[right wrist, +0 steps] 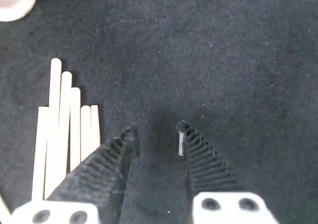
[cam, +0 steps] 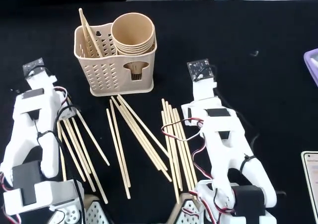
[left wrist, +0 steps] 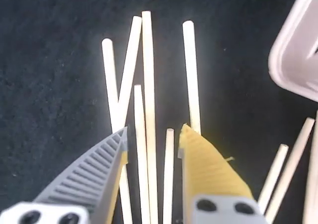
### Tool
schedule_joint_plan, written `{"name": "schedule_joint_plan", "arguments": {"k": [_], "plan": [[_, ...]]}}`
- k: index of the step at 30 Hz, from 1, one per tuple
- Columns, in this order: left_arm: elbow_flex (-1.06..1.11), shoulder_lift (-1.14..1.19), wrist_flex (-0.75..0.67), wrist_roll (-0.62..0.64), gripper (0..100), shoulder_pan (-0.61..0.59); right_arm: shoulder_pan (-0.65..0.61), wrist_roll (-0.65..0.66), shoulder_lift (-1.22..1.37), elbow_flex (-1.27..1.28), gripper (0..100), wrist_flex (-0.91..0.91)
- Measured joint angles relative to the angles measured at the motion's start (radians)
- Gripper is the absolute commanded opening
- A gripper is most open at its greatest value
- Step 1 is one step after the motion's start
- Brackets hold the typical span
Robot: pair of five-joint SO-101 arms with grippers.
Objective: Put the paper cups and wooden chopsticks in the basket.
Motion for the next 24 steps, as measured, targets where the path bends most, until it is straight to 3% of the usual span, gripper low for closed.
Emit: {"name": "schedule_joint_plan", "arguments": {"k": [6,24], "plan": [[0.097,0.0,-0.12,-0.006,17,0.014,0.0,0.0,0.0,0.0,13.1,0.0],[0.008,0.132,-0.123,-0.009,12,0.069,0.0,0.0,0.0,0.0,13.1,0.0]]}}
